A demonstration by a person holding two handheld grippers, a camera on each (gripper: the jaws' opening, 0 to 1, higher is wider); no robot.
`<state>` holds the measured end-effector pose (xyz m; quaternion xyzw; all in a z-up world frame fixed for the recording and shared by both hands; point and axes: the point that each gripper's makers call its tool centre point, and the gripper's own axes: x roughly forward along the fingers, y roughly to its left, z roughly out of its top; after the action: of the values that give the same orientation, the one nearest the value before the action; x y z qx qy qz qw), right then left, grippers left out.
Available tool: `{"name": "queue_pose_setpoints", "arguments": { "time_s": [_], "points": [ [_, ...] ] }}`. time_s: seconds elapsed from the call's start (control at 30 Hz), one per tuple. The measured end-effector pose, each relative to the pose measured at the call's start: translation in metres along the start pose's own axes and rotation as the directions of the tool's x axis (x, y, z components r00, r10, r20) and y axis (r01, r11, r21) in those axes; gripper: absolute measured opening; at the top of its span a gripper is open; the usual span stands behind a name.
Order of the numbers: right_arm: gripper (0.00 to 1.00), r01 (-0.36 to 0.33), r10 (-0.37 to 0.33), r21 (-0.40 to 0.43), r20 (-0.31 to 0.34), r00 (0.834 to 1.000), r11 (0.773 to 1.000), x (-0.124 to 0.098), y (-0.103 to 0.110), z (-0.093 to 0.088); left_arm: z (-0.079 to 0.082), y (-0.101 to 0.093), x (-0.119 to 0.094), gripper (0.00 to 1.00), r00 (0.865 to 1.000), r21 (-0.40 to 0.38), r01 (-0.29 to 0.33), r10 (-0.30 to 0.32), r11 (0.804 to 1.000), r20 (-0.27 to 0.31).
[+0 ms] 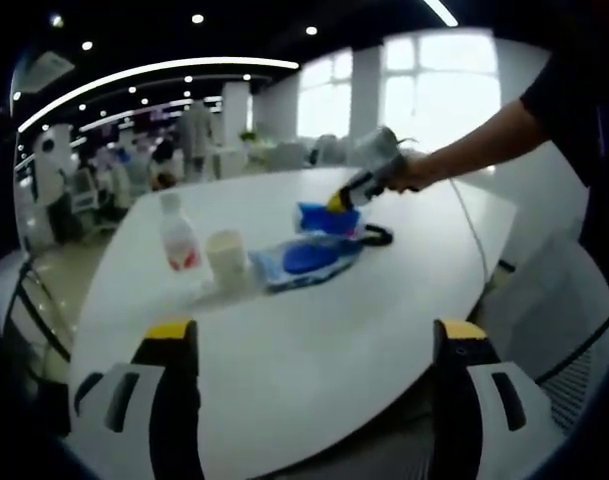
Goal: Arrange the tabletop items into an orderly group along one side of the table until the central work area is clear of visible clutter.
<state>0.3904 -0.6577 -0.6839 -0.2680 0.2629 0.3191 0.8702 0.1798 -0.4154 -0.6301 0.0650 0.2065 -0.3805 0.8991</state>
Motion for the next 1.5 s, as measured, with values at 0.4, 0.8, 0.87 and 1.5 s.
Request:
{"name": "queue_pose_setpoints", "arguments": {
  "time_s": [0.4,0.8,0.87,1.5],
  "points": [
    [0.0,-0.009,0.009,0.022,-0.028,1.0,1.0,0.015,0.016,-0.001,0.0,-0.001,0.0,0.92,1.0,0.009,0.0,0.0,1.0,-0.006],
    [0.01,0.018,-0.014,0.067,-0.059,0.998,0.998,0.021,0.02,-0.008,-0.001,0.001,0.0,0.92,1.0,0.0,-0.003,0.003,1.0,-0.005],
    [0.04,0.028,-0.023,0.069,-0.071,0.997,0.997,0.02,0.019,-0.01,-0.001,0.001,0.0,0.92,1.0,-0.001,-0.008,0.008,1.0,-0.004],
    [0.23,0.041,-0.044,0.146,0.014,0.999,0.988,-0.002,0.013,0.002,0.0,0.002,-0.002,0.91,1.0,-0.009,-0.007,0.007,1.0,0.006]
  ]
}}
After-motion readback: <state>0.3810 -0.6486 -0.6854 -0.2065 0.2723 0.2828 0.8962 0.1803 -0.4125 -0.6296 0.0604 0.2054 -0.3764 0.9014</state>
